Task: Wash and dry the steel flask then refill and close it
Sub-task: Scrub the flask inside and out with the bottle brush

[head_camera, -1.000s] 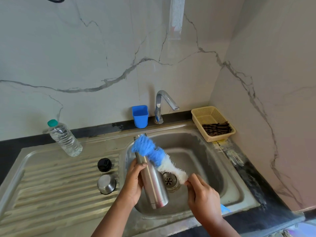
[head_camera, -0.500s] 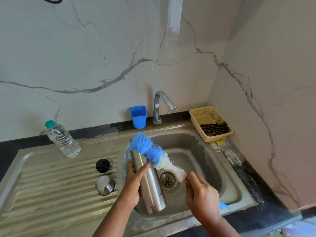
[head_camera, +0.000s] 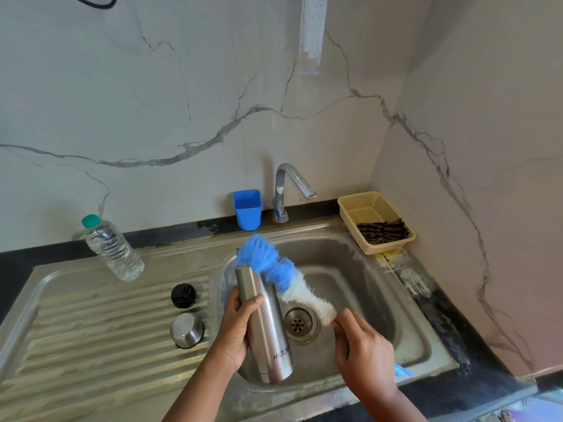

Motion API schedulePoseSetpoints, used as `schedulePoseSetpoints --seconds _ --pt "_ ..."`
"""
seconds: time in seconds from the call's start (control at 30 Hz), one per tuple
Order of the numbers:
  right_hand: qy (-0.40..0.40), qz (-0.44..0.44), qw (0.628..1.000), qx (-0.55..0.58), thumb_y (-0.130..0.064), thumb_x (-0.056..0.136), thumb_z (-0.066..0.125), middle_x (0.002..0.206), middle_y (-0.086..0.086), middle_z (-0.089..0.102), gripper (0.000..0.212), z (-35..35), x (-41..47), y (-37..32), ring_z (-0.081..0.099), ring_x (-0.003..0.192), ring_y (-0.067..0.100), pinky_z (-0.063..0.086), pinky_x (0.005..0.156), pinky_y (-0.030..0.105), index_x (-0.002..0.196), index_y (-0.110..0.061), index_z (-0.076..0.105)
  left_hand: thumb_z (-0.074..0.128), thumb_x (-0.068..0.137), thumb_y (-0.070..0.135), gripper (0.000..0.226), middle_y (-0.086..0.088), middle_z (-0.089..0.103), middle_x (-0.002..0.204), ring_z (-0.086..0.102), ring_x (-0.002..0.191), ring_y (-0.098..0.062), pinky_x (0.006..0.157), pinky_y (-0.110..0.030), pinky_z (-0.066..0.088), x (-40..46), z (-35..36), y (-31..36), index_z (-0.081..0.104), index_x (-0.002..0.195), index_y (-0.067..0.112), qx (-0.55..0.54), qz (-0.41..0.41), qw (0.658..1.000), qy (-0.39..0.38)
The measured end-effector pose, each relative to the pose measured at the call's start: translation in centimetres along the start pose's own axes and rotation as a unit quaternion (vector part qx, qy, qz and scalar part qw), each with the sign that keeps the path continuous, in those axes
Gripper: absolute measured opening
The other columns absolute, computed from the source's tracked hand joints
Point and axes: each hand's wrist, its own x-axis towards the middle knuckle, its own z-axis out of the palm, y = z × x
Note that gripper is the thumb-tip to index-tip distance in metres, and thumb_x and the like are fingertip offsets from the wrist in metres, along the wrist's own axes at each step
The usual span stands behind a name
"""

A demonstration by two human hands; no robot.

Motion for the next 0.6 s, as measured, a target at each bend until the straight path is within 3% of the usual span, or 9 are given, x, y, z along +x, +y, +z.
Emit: schedulePoseSetpoints --seconds 0.17,0.27,0.43,0.5,0.6 --pt "-0.009 0.047 0.999 0.013 -0.029 0.091 0.043 0.064 -0.009 0.042 0.014 0.24 0.18 0.29 0.025 0.051 0.014 0.013 0.039 0.013 0.078 -0.025 0.036 0.079 0.049 0.042 0.07 -0.008 0.073 0.096 0.069 0.086 -0.019 0.072 -0.035 0.055 -0.09 0.02 0.27 0.066 0.114 0.019 -0.011 0.001 1.0 -0.013" --pt "-0.013 0.0 1.0 0.003 -0.023 0.086 0.048 0.067 -0.008 0.043 0.012 0.22 -0.03 0.2 0.03 0.057 0.017 0.017 0.039 0.016 0.079 -0.026 0.038 0.078 0.048 0.042 0.067 -0.007 0.073 0.094 0.069 0.085 -0.019 0.075 -0.037 0.054 -0.01 -0.22 0.2 0.068 0.111 0.02 -0.032 -0.006 0.999 -0.015" --pt "-0.016 0.034 0.999 0.004 -0.021 0.087 0.052 0.064 -0.008 0.042 0.018 0.3 -0.04 0.21 0.033 0.054 0.021 0.015 0.038 0.016 0.078 -0.025 0.037 0.076 0.052 0.039 0.059 -0.008 0.07 0.094 0.066 0.084 -0.023 0.074 -0.039 0.053 0.0 -0.31 0.04 0.064 0.108 0.023 -0.073 -0.004 0.997 -0.016" --pt "-0.018 0.015 1.0 0.003 -0.024 0.086 0.047 0.066 -0.009 0.044 0.012 0.48 -0.2 0.25 0.037 0.058 0.02 0.017 0.039 0.016 0.079 -0.026 0.038 0.074 0.057 0.035 0.053 -0.012 0.069 0.098 0.066 0.086 -0.026 0.076 -0.04 0.052 0.04 -0.51 -0.08 0.063 0.107 0.021 -0.096 0.0 0.995 -0.017" --pt "-0.007 0.05 0.999 0.016 -0.029 0.09 0.045 0.064 -0.012 0.039 0.015 0.56 -0.11 0.55 0.027 0.054 0.019 0.021 0.036 0.019 0.079 -0.025 0.035 0.073 0.062 0.034 0.06 -0.029 0.067 0.111 0.066 0.098 -0.04 0.081 -0.045 0.053 0.14 -0.7 -0.16 0.057 0.118 0.019 -0.114 -0.015 0.992 -0.042"
